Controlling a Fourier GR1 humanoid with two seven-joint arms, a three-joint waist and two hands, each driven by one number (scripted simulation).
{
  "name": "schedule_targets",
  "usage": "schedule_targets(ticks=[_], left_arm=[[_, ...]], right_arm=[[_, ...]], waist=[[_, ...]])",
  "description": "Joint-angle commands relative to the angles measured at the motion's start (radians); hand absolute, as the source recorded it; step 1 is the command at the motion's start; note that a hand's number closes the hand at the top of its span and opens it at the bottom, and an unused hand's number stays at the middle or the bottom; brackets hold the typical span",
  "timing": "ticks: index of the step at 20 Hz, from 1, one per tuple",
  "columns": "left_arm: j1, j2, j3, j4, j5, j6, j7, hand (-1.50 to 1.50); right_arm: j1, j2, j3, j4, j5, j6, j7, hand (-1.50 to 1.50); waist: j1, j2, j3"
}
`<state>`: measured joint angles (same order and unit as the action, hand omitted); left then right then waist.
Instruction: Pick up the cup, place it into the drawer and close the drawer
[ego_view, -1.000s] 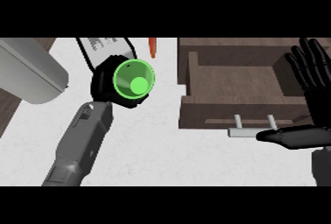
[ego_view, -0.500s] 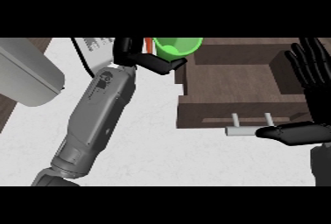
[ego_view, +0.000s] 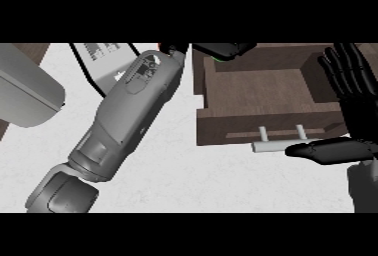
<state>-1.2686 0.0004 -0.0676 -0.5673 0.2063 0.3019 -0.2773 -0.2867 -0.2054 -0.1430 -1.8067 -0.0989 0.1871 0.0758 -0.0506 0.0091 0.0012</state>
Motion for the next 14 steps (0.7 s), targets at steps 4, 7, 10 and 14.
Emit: schedule_targets(ticks=[4, 7, 10, 14], left_arm=[[-0.095, 0.0, -0.125, 0.199, 0.067, 0.069, 0.04, 1.5], [-0.062, 0.0, -0.191, 0.229, 0.102, -0.01, 0.066, 1.5], [-0.093, 0.0, -0.232, 0.277, 0.082, -0.041, 0.094, 1.5], [-0.048, 0.0, -0.288, 0.277, 0.112, -0.04, 0.095, 1.5]], right_arm=[[-0.025, -0.019, -0.009, -0.032, -0.041, 0.025, 0.033, -1.5], [-0.067, 0.027, 0.052, 0.02, 0.014, 0.0, -0.005, -1.5], [-0.066, -0.003, 0.022, 0.053, -0.018, 0.04, -0.023, -1.5], [-0.131, 0.001, 0.032, 0.038, -0.035, 0.029, 0.027, -1.5]], waist=[[-0.055, 0.011, 0.0], [-0.068, 0.02, 0.001], [-0.09, 0.029, 0.002], [-0.135, 0.037, 0.001]])
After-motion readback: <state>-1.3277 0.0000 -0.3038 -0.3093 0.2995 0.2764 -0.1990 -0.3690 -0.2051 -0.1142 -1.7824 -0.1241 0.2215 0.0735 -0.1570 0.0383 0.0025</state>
